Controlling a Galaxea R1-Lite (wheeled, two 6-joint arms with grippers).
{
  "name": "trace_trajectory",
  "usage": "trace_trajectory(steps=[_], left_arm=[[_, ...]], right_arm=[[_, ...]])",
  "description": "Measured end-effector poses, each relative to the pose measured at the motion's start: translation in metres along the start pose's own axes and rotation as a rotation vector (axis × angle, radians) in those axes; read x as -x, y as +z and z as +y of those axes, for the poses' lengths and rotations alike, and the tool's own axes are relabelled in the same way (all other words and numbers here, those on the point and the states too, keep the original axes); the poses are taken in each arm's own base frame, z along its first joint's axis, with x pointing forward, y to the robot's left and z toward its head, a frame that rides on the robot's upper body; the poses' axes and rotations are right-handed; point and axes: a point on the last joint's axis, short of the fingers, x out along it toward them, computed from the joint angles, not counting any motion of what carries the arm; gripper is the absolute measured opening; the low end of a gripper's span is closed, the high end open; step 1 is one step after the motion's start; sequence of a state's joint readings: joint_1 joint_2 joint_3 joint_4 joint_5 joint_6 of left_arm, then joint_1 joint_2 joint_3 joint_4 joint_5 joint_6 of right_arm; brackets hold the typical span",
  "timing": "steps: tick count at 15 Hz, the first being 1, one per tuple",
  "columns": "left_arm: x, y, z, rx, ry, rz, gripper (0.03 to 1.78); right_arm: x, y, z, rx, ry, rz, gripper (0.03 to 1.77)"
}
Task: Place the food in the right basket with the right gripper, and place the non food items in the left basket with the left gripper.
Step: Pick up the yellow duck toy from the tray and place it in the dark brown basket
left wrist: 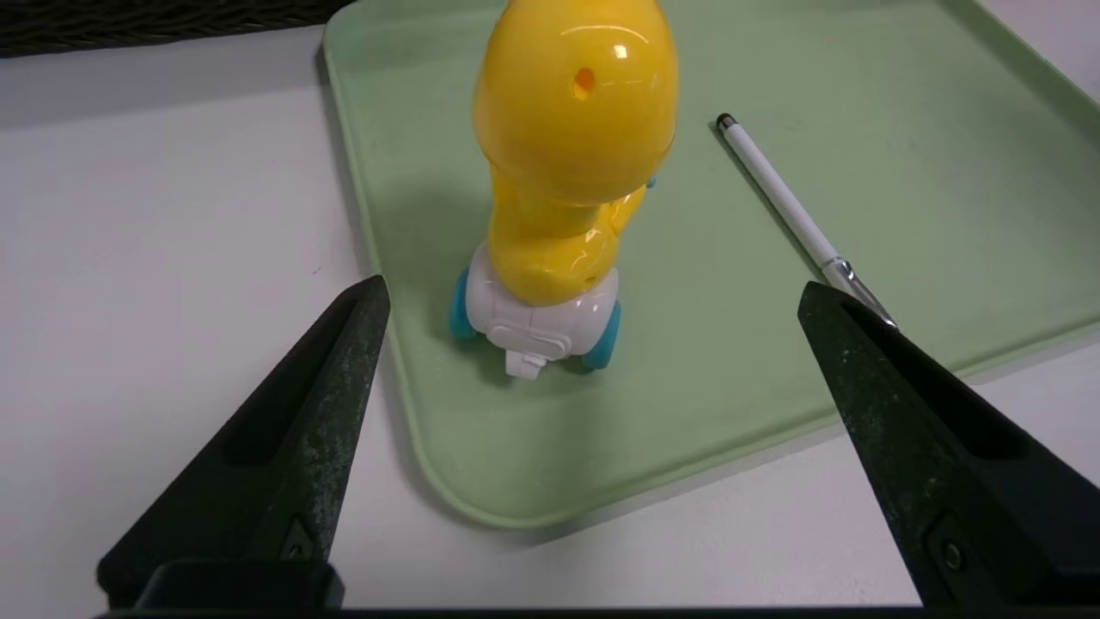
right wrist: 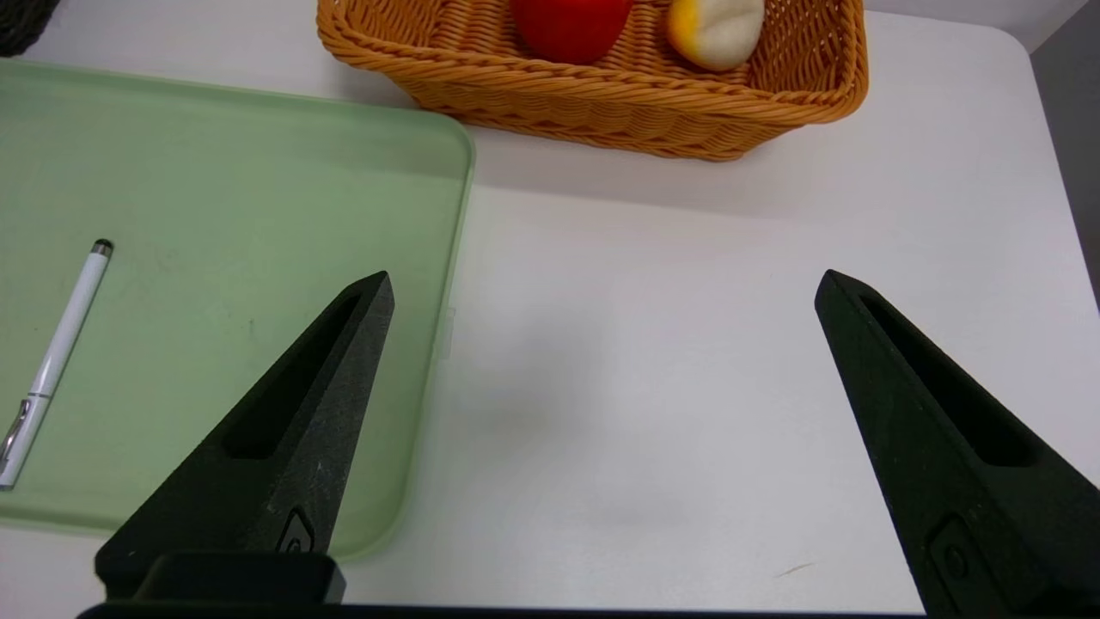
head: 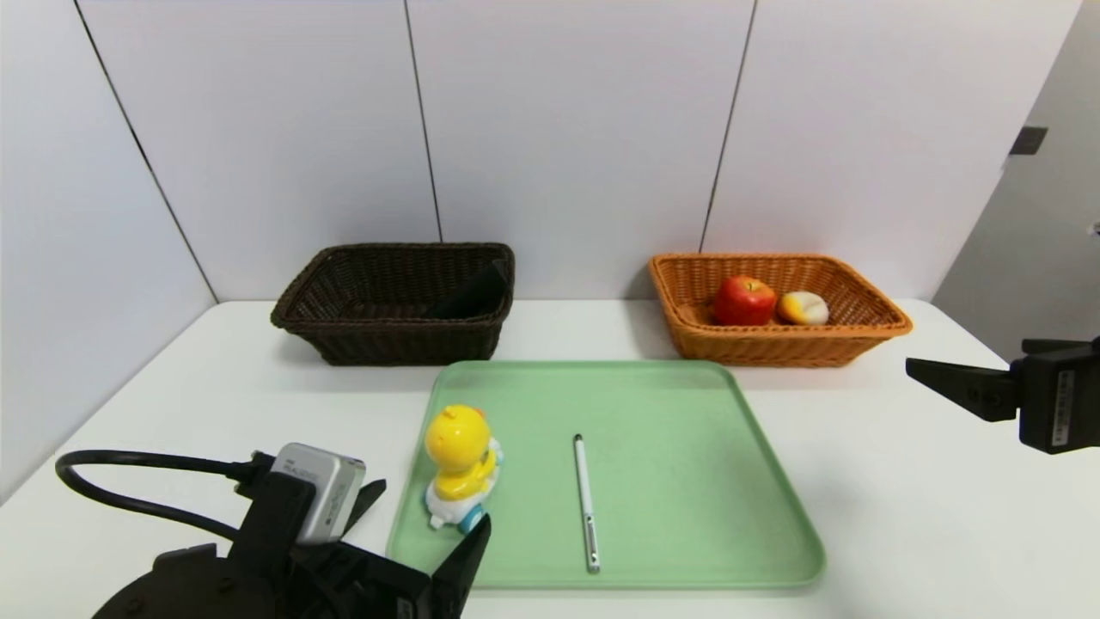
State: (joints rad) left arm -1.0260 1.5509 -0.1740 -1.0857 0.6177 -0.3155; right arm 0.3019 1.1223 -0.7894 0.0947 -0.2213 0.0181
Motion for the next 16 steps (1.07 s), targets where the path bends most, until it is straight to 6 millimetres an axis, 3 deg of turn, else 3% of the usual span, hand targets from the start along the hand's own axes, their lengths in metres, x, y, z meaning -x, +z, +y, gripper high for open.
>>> trace_trajectory(steps=[7, 16], left_arm=[[-0.017, -0.020, -0.006, -0.025, 0.046, 0.003, 1.69], [-0.026, -0.023, -0.012, -0.037, 0.031, -0.033, 1.69]], right_arm=[[0.000, -0.002, 0.000, 0.001, 0.001, 0.008, 1.70], [0.001, -0.008, 0.000, 0.006, 0.002, 0.015, 1.70]])
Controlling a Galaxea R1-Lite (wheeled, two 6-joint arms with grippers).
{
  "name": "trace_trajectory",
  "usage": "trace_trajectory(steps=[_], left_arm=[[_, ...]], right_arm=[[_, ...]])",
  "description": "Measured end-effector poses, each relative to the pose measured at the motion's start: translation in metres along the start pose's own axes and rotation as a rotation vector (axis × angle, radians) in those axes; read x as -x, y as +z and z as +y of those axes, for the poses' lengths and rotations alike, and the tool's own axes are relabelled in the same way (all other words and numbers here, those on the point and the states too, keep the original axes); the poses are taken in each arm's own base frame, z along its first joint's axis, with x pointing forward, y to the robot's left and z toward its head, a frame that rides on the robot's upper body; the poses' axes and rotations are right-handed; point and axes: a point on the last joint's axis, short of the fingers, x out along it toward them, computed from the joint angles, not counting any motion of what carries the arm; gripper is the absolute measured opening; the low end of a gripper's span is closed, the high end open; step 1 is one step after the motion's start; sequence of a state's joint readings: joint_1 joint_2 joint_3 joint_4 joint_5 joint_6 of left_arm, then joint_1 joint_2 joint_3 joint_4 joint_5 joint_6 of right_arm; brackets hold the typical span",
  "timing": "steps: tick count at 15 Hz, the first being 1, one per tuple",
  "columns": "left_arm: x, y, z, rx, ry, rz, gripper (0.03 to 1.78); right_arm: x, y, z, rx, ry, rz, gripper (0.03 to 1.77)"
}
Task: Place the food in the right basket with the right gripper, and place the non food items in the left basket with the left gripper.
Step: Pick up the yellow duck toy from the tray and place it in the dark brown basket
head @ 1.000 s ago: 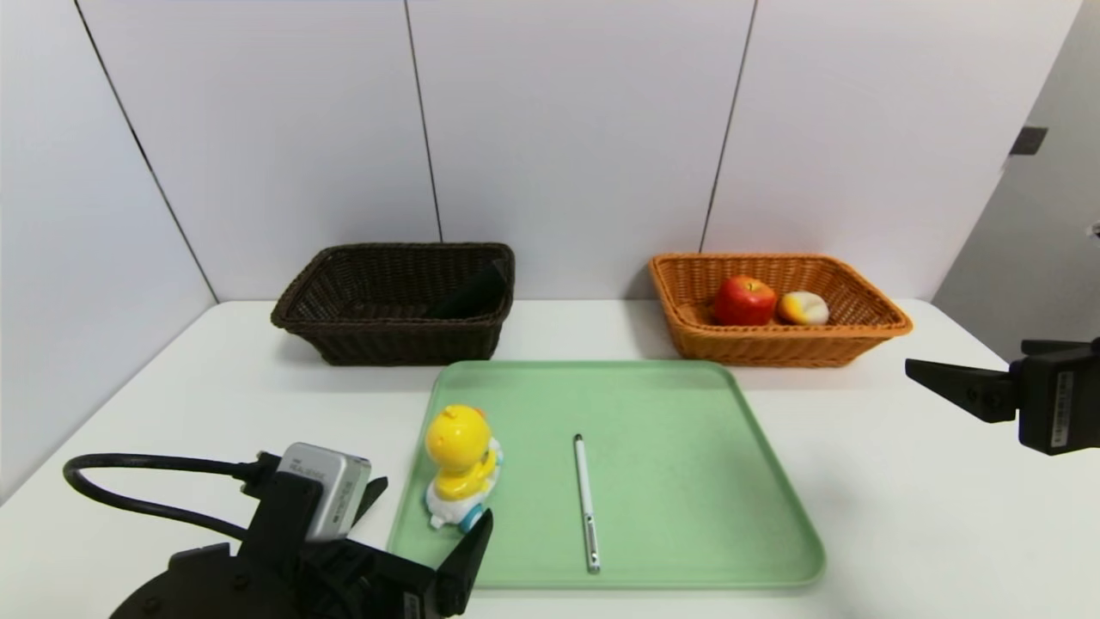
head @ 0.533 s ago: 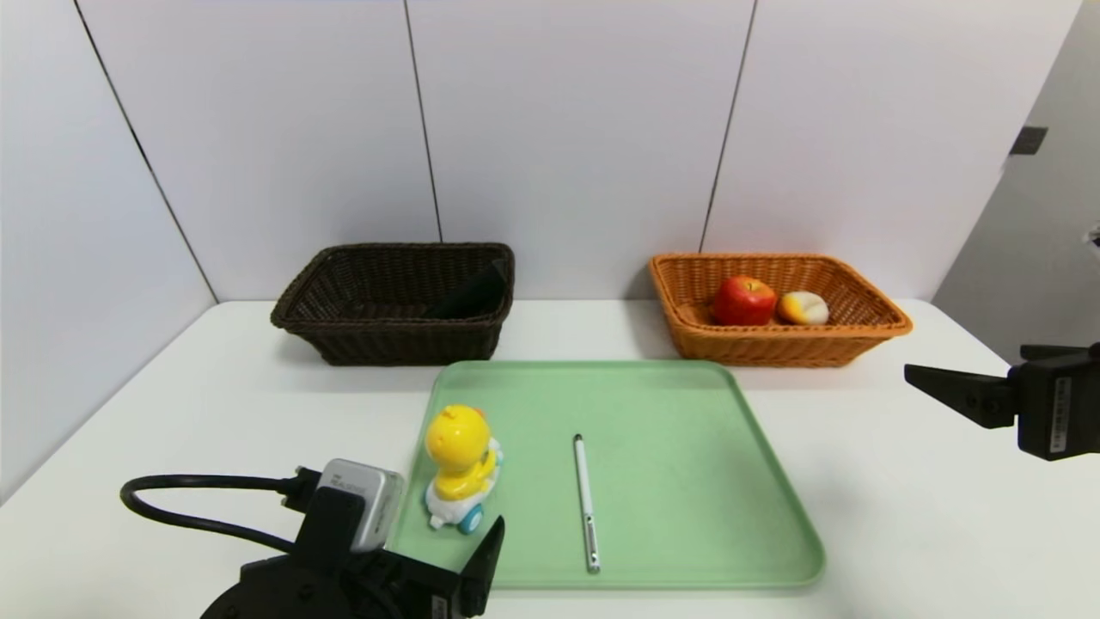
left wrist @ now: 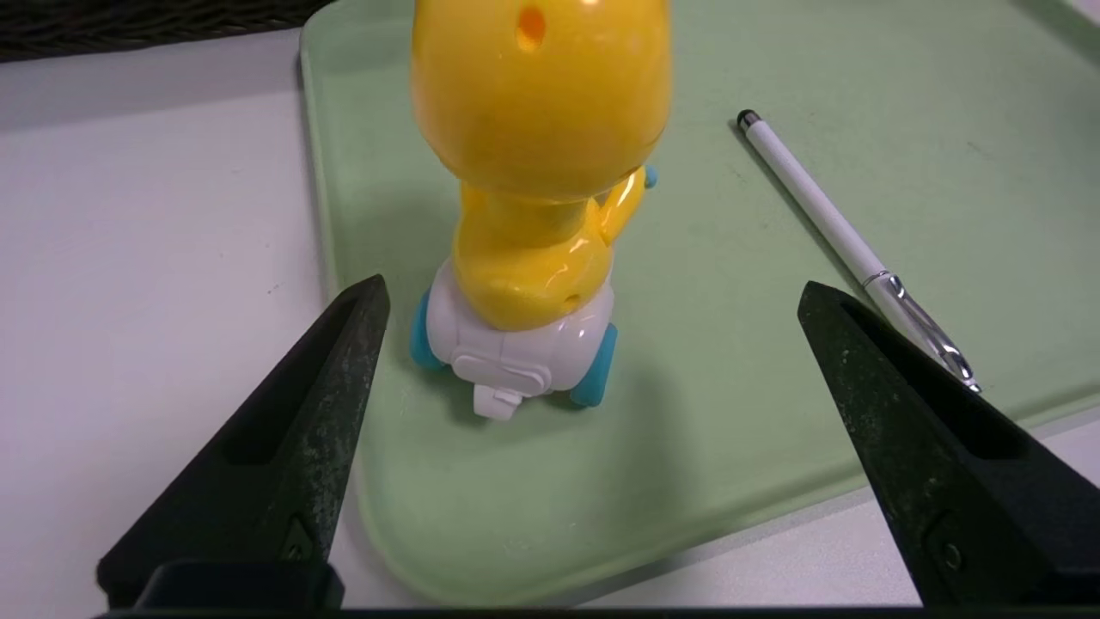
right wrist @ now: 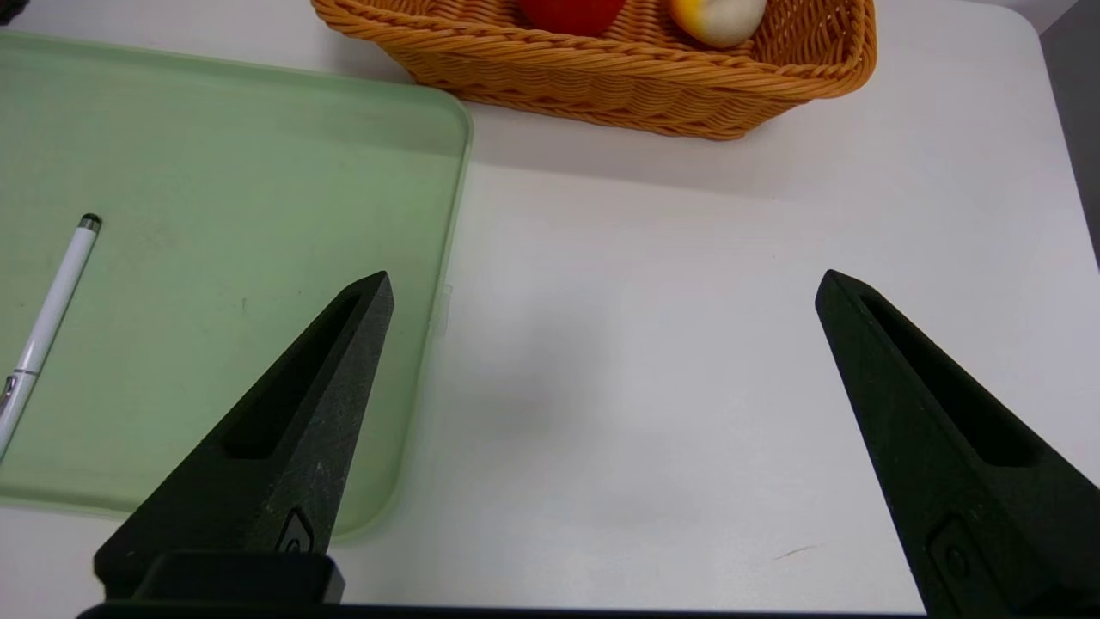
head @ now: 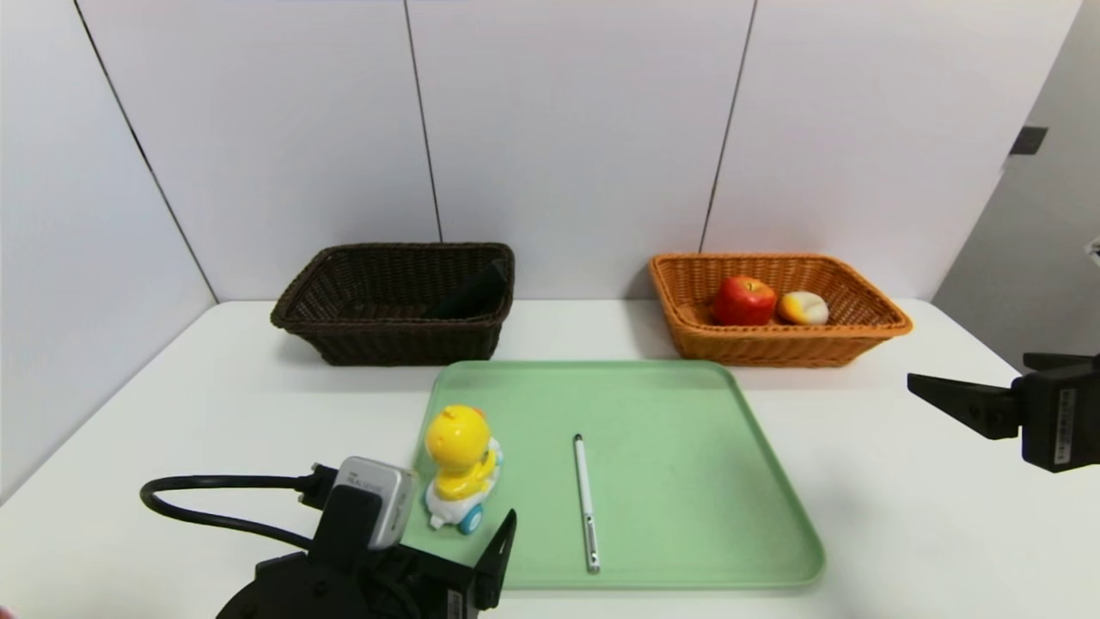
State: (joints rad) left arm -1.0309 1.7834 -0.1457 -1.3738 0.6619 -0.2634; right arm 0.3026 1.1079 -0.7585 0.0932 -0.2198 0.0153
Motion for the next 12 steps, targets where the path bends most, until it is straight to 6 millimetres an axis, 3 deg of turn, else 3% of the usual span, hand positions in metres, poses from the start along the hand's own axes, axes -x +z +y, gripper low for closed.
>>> trace_trajectory(steps=[12], left_arm=[[-0.012, -0.013, -0.006, -0.043, -0.004, -0.016, 1.69]], right_arm=[[0.000, -0.002, 0.000, 0.004, 0.002, 0.006, 1.70]])
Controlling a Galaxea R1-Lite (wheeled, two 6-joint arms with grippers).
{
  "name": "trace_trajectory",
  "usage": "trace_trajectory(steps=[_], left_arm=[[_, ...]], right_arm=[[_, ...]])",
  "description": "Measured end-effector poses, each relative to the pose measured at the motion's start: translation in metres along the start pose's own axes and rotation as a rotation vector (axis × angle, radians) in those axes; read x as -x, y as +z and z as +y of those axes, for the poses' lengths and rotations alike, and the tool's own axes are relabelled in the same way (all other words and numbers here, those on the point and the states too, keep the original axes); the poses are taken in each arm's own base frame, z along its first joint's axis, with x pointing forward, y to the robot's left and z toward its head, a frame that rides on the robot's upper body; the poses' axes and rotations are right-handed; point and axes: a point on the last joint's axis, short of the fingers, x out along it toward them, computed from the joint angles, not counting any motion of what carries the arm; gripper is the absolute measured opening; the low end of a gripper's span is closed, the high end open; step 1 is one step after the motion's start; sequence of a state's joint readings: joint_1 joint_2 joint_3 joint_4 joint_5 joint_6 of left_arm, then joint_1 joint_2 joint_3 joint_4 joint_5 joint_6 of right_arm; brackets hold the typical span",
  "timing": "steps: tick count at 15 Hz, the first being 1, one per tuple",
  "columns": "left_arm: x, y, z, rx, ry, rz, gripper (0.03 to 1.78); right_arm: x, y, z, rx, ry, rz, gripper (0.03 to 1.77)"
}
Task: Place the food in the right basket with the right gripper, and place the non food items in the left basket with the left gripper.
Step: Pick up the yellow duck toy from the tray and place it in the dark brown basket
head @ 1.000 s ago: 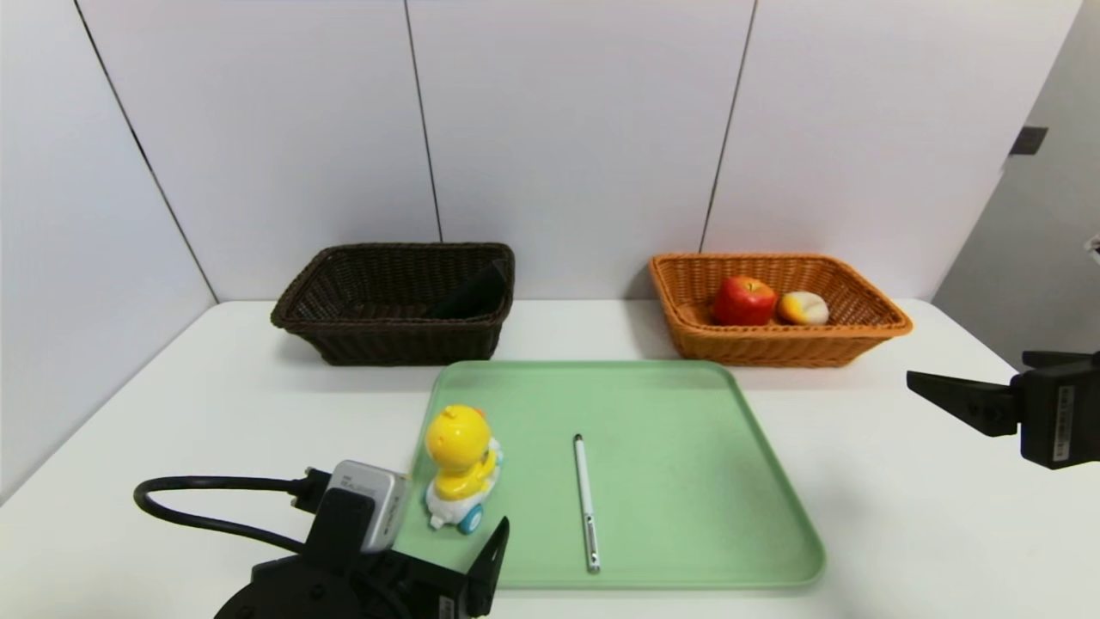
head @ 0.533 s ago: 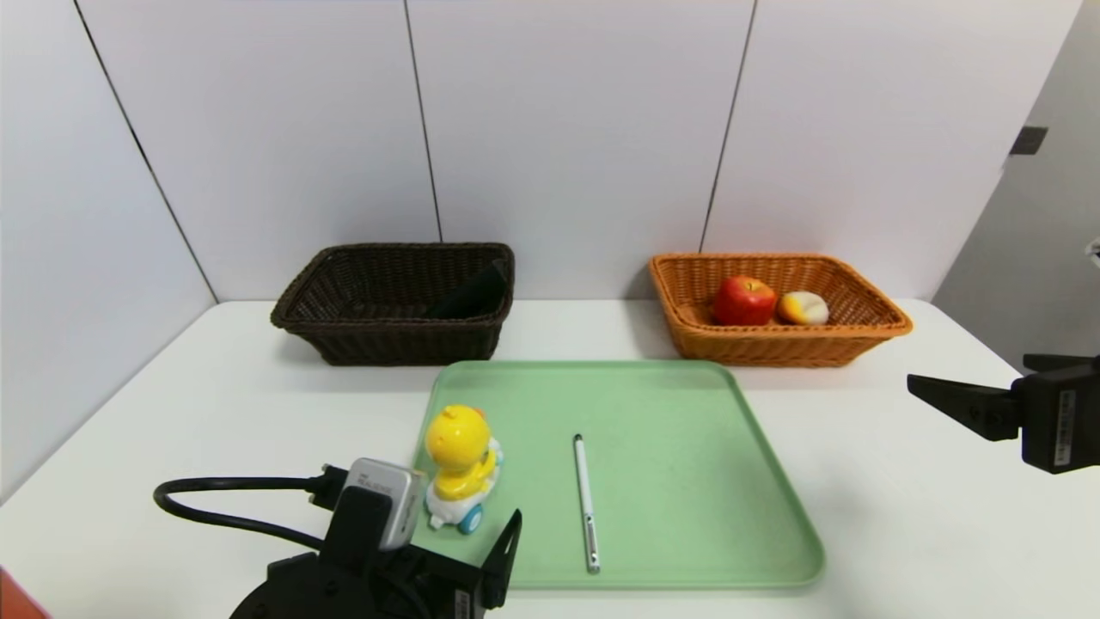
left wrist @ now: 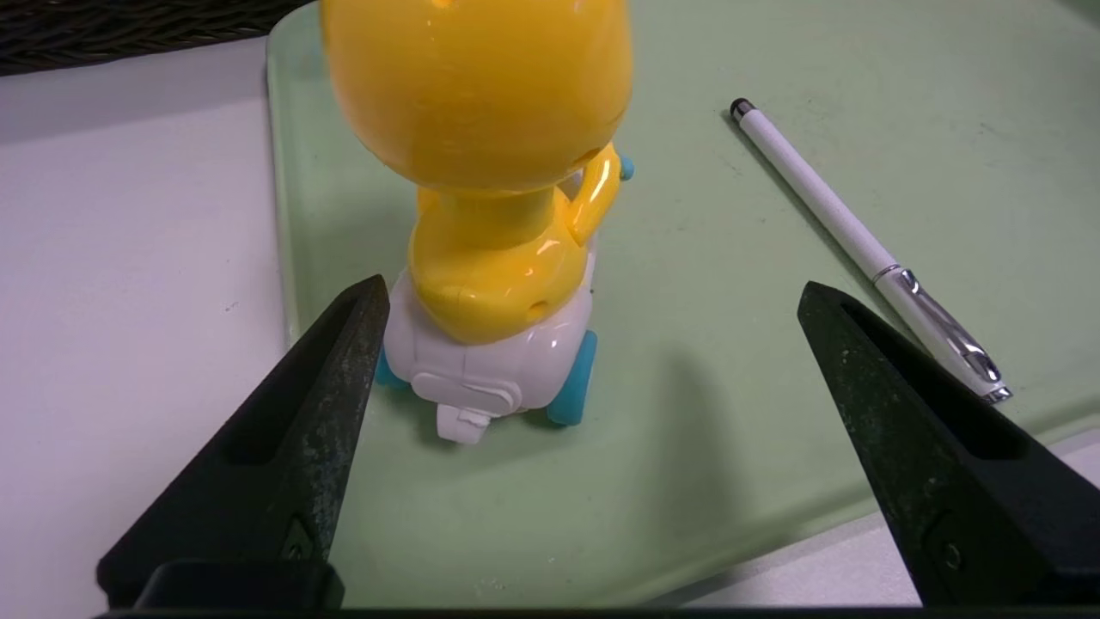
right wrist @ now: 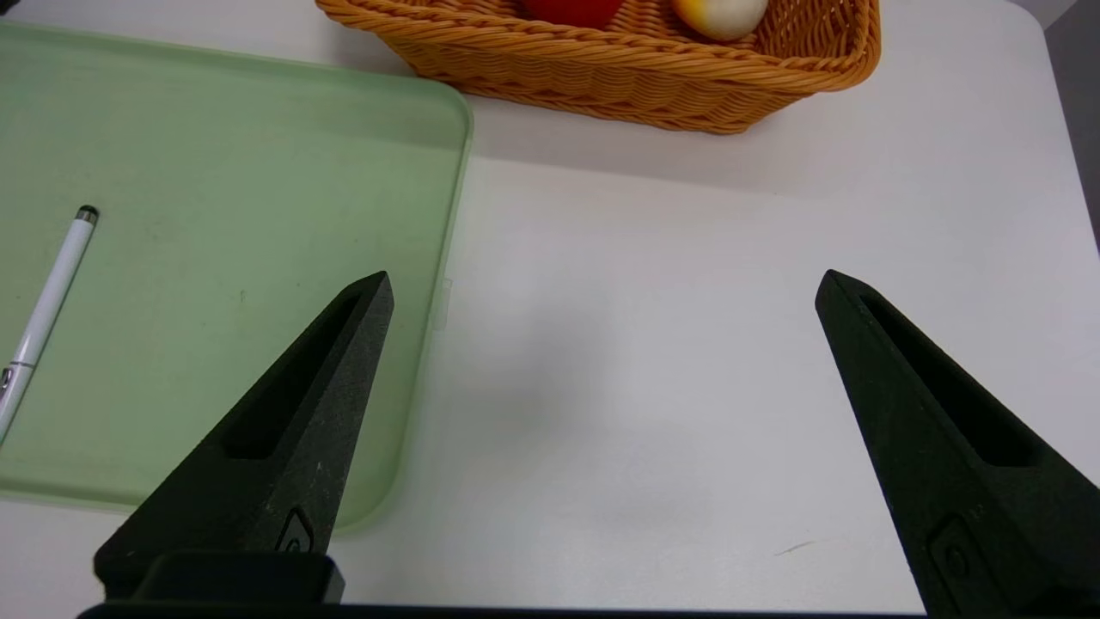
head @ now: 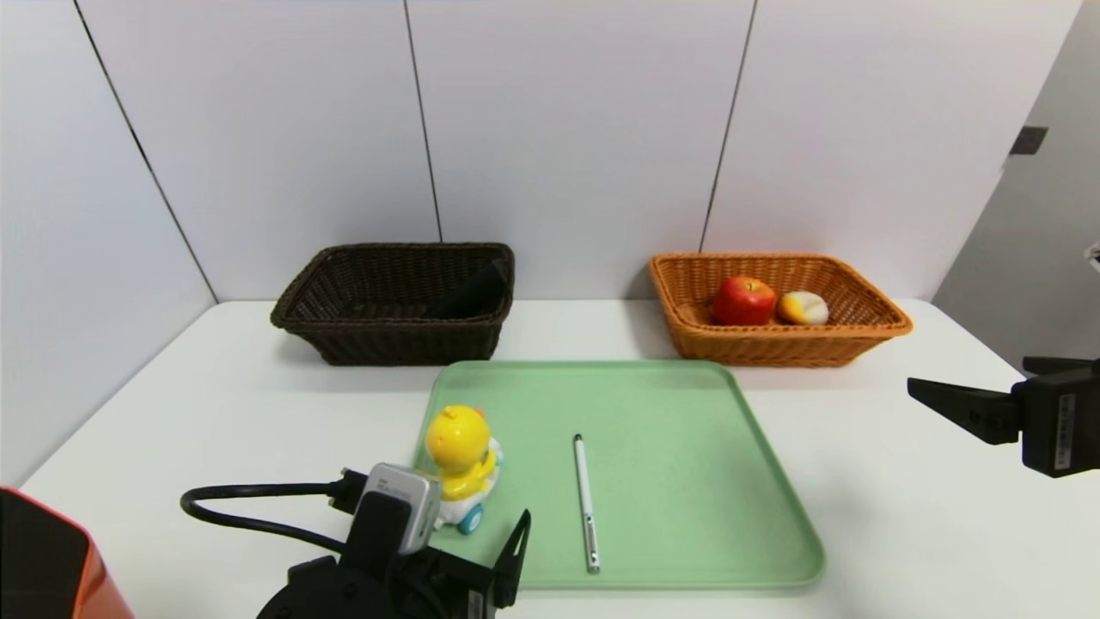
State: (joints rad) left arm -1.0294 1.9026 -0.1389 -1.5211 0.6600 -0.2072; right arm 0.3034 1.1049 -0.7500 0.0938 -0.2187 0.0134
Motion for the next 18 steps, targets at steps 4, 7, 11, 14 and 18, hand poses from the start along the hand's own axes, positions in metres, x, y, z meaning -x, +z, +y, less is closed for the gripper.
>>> trace_trajectory(steps=[4, 7, 11, 14, 18], left_arm=[[0.000, -0.003, 0.001, -0.021, 0.008, 0.009, 1.69], [-0.003, -0.002, 0.000, -0.022, 0.009, 0.006, 1.69], [-0.006, -0.001, 0.003, -0.044, 0.030, 0.002, 1.69], [-0.013, 0.006, 0.007, -0.040, 0.058, -0.024, 1.69], [-0.020, 0.011, 0.007, -0.019, 0.070, -0.047, 1.69]], right_arm=[[-0.001, -0.005, 0.000, 0.003, 0.000, 0.015, 1.70], [0.001, -0.012, 0.000, 0.008, 0.003, 0.028, 1.70], [0.003, -0.015, -0.001, 0.007, 0.002, 0.026, 1.70], [0.004, -0.015, -0.001, 0.006, 0.003, 0.026, 1.70], [0.004, -0.016, -0.001, 0.007, 0.003, 0.025, 1.70]])
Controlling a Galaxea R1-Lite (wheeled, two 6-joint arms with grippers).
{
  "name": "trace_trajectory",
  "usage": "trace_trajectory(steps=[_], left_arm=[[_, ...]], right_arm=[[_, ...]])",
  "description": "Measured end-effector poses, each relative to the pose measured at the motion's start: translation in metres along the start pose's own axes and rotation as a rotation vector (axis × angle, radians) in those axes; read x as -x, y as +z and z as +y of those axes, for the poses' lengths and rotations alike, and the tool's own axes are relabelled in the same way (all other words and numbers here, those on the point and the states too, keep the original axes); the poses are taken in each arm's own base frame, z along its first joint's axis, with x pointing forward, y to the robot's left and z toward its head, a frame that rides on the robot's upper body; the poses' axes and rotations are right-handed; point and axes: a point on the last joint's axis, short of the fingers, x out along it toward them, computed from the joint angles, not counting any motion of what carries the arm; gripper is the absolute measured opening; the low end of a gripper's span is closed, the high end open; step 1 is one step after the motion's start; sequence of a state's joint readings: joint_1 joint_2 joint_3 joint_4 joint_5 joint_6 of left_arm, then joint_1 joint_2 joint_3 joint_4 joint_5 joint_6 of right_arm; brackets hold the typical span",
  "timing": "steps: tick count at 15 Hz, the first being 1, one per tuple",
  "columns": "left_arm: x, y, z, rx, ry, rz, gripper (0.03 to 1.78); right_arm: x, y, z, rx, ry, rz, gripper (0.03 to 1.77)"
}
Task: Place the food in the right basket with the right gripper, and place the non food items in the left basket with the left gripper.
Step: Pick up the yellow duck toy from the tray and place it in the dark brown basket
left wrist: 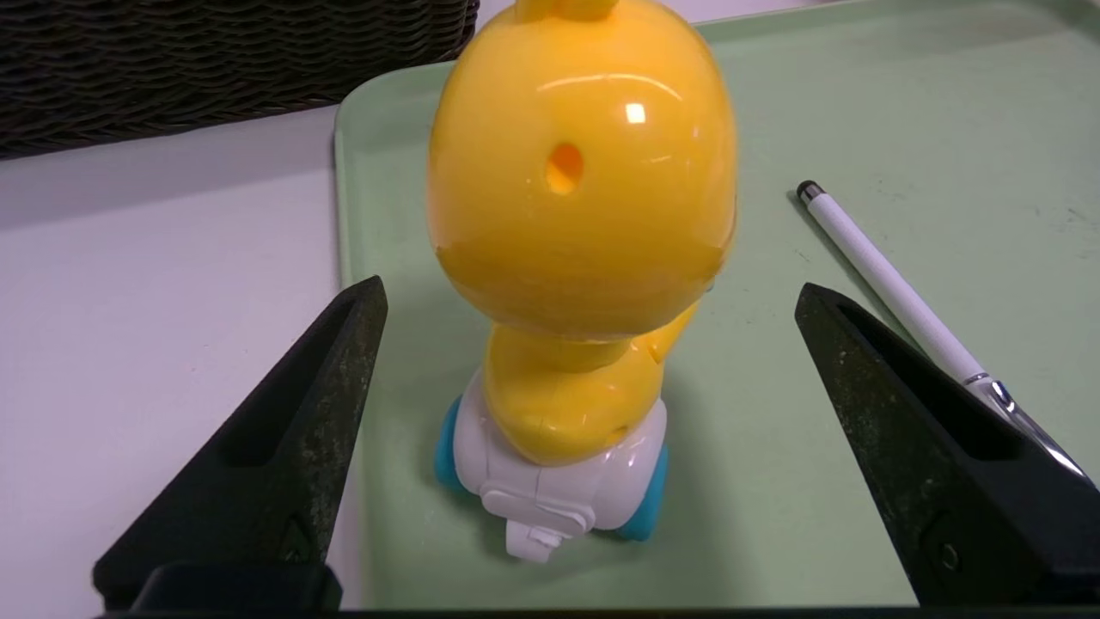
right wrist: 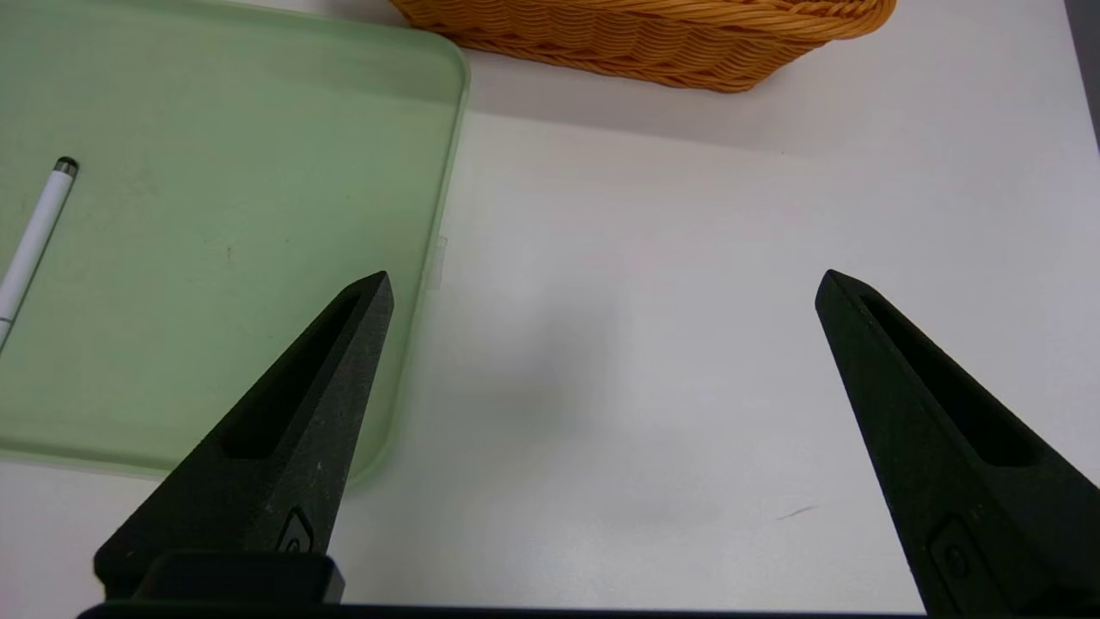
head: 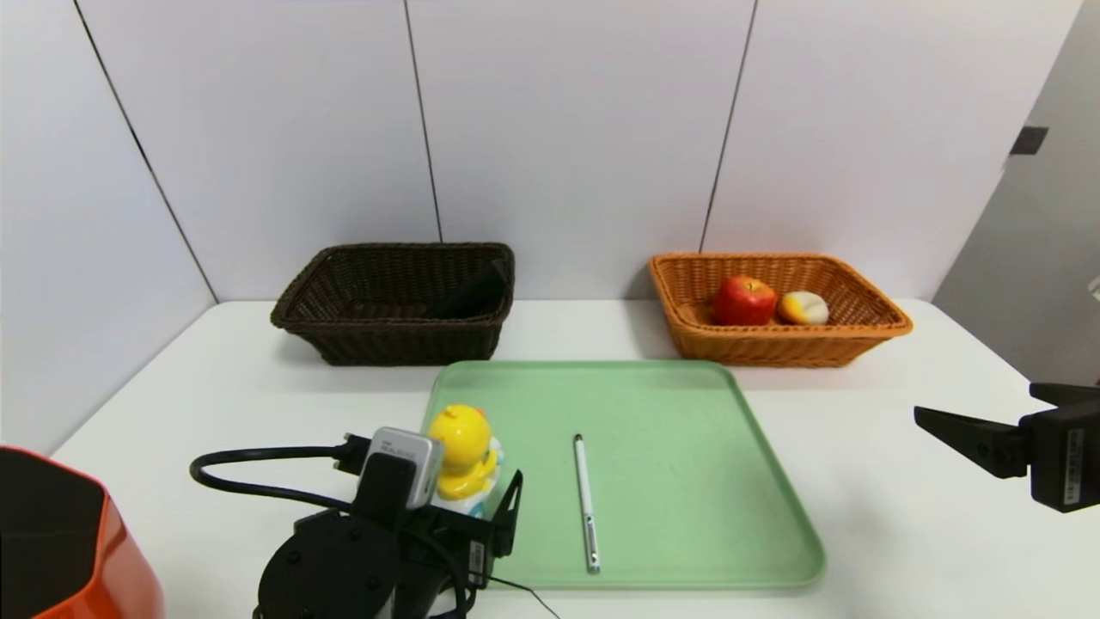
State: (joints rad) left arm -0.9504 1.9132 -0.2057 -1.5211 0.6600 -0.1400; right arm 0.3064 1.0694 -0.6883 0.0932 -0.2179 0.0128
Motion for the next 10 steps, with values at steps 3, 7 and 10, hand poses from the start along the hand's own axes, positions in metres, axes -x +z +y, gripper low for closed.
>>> trace_trajectory(steps=[3, 7, 10], left_arm=[[-0.005, -0.001, 0.002, 0.003, 0.008, 0.003, 1.69], [-0.011, -0.008, 0.003, -0.009, 0.006, 0.029, 1.69], [-0.014, -0.011, 0.001, -0.013, 0.004, 0.038, 1.69]], right_arm=[[0.001, -0.002, 0.000, 0.001, 0.000, 0.002, 1.70], [0.001, -0.003, 0.000, 0.002, 0.000, 0.005, 1.70], [0.001, -0.004, 0.000, 0.002, 0.001, 0.006, 1.70]])
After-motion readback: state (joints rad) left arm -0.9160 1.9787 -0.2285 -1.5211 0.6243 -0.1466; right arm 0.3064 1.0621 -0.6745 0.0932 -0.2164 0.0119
